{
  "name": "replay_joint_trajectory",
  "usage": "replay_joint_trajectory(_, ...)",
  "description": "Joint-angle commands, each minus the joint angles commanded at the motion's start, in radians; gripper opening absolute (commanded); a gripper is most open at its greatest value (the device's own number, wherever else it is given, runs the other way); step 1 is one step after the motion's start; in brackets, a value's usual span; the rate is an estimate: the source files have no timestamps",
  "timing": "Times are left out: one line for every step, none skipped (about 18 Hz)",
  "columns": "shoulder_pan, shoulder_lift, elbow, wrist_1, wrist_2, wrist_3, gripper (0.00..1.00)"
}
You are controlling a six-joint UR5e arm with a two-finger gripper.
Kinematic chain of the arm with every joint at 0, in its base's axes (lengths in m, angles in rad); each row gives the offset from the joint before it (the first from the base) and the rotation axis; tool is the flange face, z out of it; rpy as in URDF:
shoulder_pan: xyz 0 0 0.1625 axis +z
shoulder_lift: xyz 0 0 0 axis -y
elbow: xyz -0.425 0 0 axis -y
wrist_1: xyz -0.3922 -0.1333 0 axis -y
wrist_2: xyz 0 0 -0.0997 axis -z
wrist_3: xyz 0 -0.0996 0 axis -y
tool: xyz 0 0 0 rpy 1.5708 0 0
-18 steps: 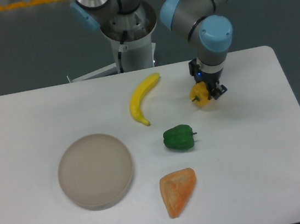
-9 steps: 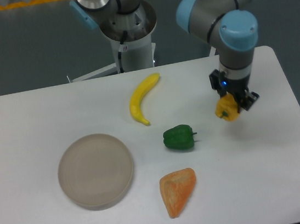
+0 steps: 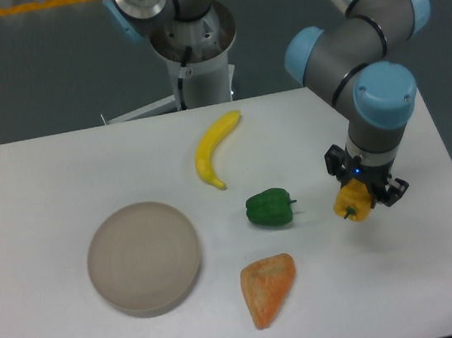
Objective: Pick up the yellow pepper from the table
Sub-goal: 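Lift the held yellow pepper up and carry it away from the banana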
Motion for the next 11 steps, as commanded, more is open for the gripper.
replay_joint_trajectory(0.002,-0.002,0.000,0.000,-0.002,0.002,0.20)
replay_joint_trajectory(0.002,-0.002,0.000,0.000,0.000,0.002,0.20)
replay_joint_trajectory(0.002,-0.002,0.000,0.000,0.001,0.002,0.20)
replay_joint_trajectory(0.002,-0.002,0.000,-0.002,0.003,0.008,0.21)
replay_joint_trajectory(0.003,-0.002,0.000,-0.005,0.000,0.015,0.20)
replay_joint_trajectory(0.003,-0.002,0.002,-0.006,0.000,0.021,0.20)
replay_joint_trajectory(0.003,-0.002,0.005,-0.006,-0.003,0.049,0.19)
replay_joint_trajectory(0.003,0.000,0.009,-0.008,-0.008,0.067,0.19)
replay_joint_trajectory(0.005,0.002,0.009,-0.008,-0.017,0.087,0.19)
replay_joint_trajectory(0.003,0.002,0.009,-0.008,-0.015,0.087,0.19)
replay_joint_trajectory(0.003,0.002,0.009,-0.006,-0.017,0.087,0.19)
